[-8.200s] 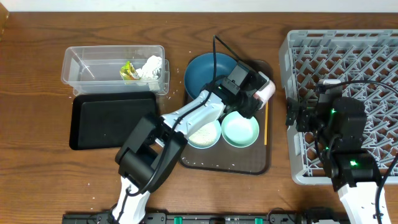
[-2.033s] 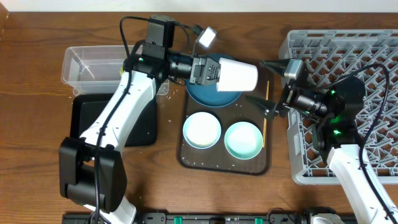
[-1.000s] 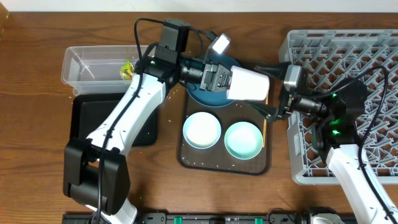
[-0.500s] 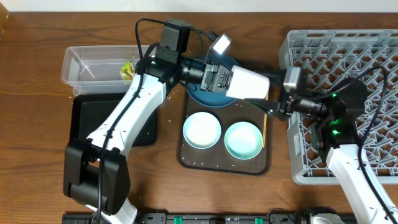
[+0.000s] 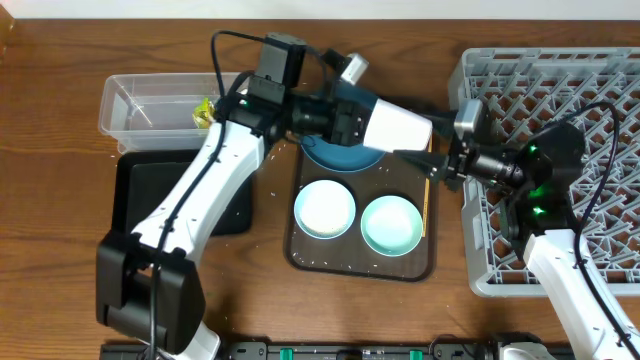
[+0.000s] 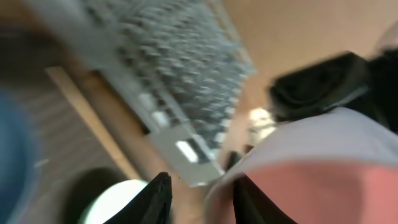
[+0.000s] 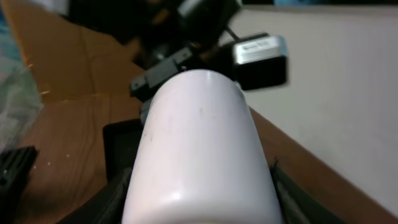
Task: Sort waste into correct bins and load items into the dishwasher rack
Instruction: 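Release the cup from the left gripper and pull it back left, then carry the cup with the right gripper into the dish rack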
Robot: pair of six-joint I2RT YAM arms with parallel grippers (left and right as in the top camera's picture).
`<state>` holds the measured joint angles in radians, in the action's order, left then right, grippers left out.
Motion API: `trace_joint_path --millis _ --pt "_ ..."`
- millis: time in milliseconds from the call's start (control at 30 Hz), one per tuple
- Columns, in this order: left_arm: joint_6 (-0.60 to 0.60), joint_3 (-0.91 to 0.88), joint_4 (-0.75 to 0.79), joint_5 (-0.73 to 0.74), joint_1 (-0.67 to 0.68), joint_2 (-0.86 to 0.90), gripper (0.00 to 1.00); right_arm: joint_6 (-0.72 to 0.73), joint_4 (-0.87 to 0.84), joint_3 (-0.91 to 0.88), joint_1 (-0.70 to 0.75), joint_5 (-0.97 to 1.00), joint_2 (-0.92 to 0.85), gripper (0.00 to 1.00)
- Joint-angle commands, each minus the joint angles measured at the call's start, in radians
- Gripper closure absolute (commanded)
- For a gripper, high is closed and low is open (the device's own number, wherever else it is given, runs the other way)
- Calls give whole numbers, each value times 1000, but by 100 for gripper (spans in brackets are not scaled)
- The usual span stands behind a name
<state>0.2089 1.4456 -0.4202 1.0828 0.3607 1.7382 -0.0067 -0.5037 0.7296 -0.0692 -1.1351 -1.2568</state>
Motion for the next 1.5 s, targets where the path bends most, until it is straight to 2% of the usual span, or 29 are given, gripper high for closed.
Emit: trace_joint_path --millis 0,200,367,500,700,867,1033,1300,1467 --pt "-8 -2 -74 -355 -56 9 66 14 58 16 5 105 18 82" --pt "-21 -2 -286 -603 -138 -42 66 90 263 17 70 417 18 93" --pt "-91 -2 -403 -780 -193 -118 66 119 344 28 143 548 44 90" --pt "-127 -2 -441 -892 -214 -193 66 119 525 107 198 720 71 89" --pt "-127 -2 -439 -927 -216 -260 66 110 924 348 255 1036 71 94" --pt "-126 -2 -439 -927 -216 -262 66 102 1173 527 320 1219 58 99" --pt "-126 -2 -439 -927 -216 -262 66 82 1244 573 421 1268 48 99" --pt "-126 -2 -439 -927 -216 -263 66 51 1234 573 645 1263 -35 99" --pt "-126 -2 -439 -927 -216 -263 66 51 1215 573 737 1259 -110 99"
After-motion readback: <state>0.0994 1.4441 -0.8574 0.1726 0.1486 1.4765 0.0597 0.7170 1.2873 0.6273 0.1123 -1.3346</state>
